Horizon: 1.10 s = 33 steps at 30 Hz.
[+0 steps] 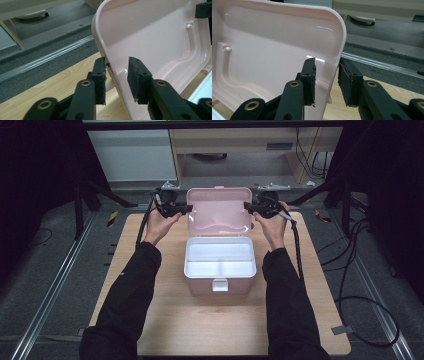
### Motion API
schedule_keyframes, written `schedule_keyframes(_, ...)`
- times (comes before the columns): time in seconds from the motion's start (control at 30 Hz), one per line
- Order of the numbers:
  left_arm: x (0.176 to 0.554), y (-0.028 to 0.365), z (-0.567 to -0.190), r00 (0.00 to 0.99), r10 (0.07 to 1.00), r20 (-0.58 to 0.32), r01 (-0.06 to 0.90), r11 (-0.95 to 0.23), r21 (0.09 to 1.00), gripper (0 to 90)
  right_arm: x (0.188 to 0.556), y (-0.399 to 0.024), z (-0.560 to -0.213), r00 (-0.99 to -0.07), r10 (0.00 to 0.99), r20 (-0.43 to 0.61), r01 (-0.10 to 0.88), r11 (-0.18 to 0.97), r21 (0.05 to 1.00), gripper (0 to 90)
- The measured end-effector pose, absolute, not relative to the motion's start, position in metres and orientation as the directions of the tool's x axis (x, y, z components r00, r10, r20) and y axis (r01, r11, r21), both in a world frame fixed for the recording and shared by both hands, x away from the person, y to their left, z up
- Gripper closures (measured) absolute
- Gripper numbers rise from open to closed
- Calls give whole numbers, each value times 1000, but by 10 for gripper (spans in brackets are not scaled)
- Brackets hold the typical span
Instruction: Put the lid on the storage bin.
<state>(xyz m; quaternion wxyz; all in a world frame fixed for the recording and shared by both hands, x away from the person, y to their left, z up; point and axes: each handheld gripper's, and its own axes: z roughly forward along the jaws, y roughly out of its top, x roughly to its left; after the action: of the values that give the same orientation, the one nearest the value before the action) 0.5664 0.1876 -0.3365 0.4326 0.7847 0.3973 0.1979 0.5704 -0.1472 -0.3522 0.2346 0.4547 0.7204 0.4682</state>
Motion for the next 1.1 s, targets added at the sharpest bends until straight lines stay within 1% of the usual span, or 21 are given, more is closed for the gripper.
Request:
schedule_keyframes(0.13, 563, 187, -334, 604, 797, -19, 447, -319, 835, 715, 568, -147, -349, -474, 877, 77, 433, 157, 888, 708)
schedule_keyframes(0.43, 555, 186, -325, 586, 811, -4, 454, -325, 830, 794, 559, -146, -340, -445, 894, 58, 433, 158, 887, 793)
schedule_keyframes(0.5, 553, 186, -324, 584, 812, -3, 456, -324, 829, 798, 557, -146, -340, -438, 897, 56, 431, 154, 889, 826)
schedule_keyframes(0.9, 546, 187, -318, 597, 802, 1, 454, -339, 824, 812, 548, -148, -335, -432, 899, 74, 429, 133, 893, 850)
schedule_keyframes(1.1, 538, 187, -314, 598, 802, 14, 450, -350, 822, 816, 540, -146, -329, -426, 904, 48, 434, 157, 887, 854)
